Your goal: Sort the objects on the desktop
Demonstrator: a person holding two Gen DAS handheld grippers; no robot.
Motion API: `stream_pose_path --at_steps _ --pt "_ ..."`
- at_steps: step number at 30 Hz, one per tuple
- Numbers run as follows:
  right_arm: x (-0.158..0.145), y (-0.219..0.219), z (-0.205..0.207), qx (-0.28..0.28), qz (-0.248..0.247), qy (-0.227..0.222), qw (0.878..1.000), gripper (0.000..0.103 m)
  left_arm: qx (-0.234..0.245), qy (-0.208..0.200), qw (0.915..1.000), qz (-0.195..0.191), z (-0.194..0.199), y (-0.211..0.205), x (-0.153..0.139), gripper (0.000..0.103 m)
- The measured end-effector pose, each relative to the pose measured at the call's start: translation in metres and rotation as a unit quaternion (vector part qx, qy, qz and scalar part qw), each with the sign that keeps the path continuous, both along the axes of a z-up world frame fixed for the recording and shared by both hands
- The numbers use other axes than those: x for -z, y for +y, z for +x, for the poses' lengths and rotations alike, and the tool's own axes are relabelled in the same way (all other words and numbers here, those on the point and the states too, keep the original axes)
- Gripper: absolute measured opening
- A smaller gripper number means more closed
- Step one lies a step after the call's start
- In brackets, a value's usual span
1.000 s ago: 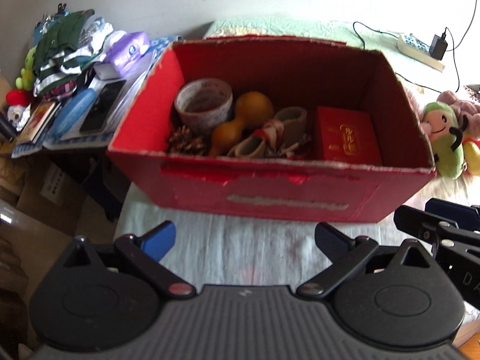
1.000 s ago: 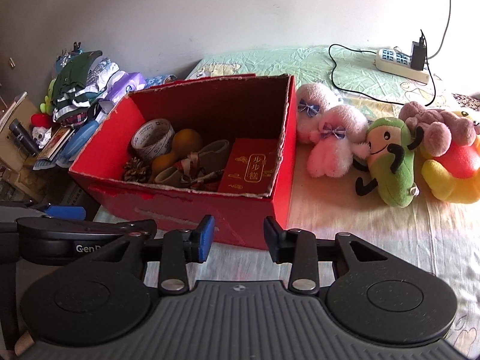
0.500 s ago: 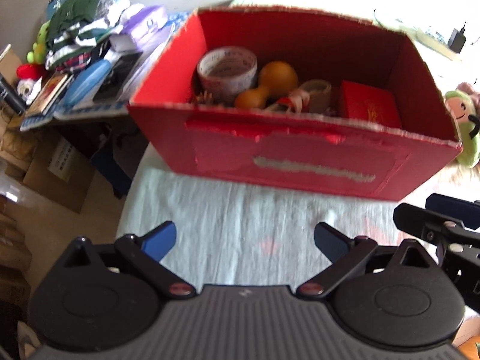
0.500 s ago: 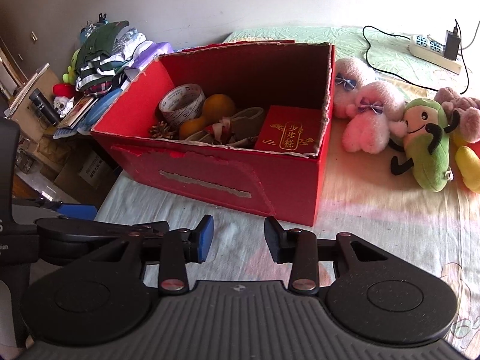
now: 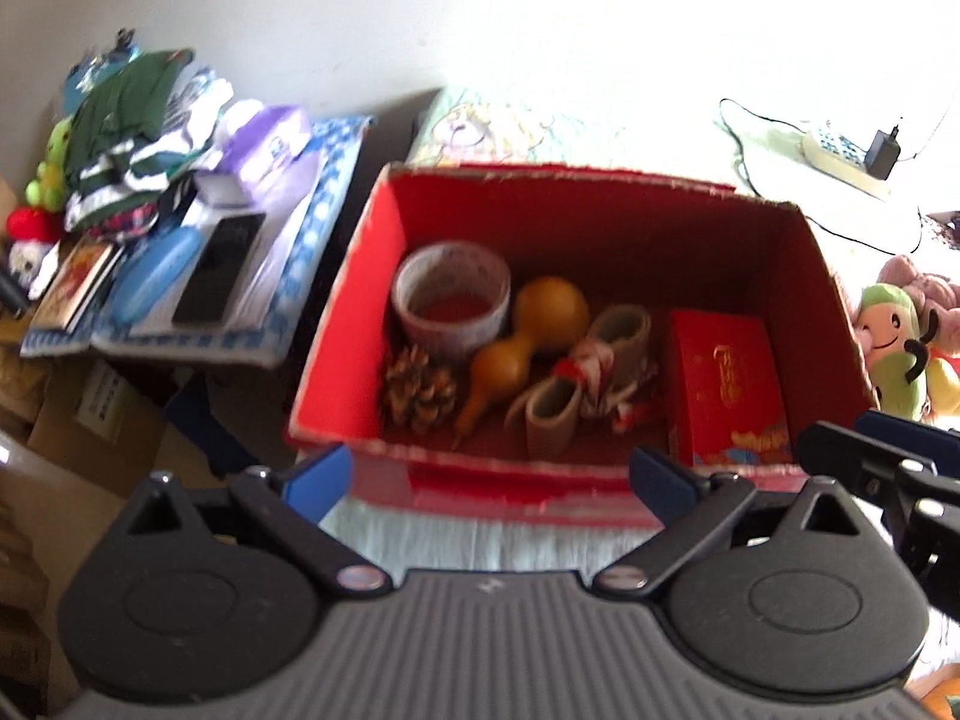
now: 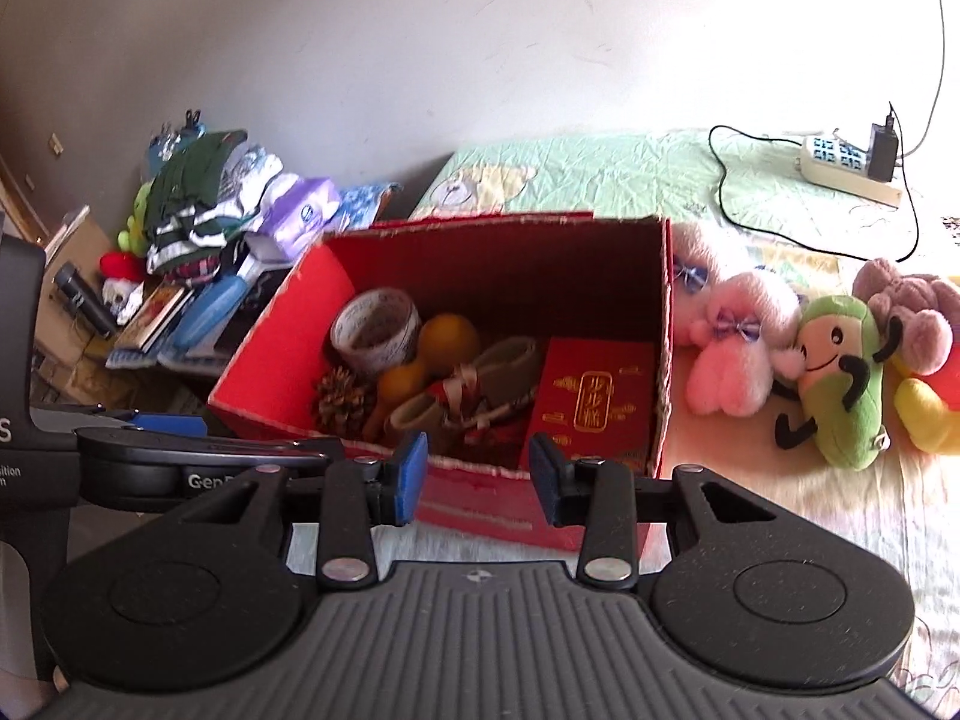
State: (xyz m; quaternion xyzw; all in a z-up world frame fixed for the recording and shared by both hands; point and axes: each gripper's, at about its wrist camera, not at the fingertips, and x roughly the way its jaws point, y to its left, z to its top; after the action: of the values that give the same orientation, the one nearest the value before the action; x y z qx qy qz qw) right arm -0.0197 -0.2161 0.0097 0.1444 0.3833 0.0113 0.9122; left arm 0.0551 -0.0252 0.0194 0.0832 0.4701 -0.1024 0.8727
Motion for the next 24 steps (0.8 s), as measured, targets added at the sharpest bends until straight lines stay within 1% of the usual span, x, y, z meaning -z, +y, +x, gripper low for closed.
stream_pose_path --at_steps 4,8,13,17,24 --pt "0.000 -0.004 0.013 0.033 0.000 -0.002 0.999 0.040 0.016 0.003 0.9998 0.007 0.018 -0.005 0.002 0.100" --pt "0.003 -0.005 0.025 0.062 0.003 0.003 0.998 0.040 0.035 0.013 0.9992 0.014 0.029 -0.009 0.010 0.100" --pt "0.014 -0.002 0.033 0.084 0.008 0.016 0.996 0.041 0.041 0.022 0.9986 0.026 0.042 -0.007 0.023 0.100" --pt "0.020 0.001 0.039 0.090 0.020 0.017 0.996 0.041 0.040 0.027 0.9983 0.031 0.051 -0.003 0.032 0.100" --pt "0.034 0.005 0.062 0.083 0.021 0.039 0.996 0.041 0.038 0.046 0.9977 0.033 0.064 -0.003 0.045 0.100"
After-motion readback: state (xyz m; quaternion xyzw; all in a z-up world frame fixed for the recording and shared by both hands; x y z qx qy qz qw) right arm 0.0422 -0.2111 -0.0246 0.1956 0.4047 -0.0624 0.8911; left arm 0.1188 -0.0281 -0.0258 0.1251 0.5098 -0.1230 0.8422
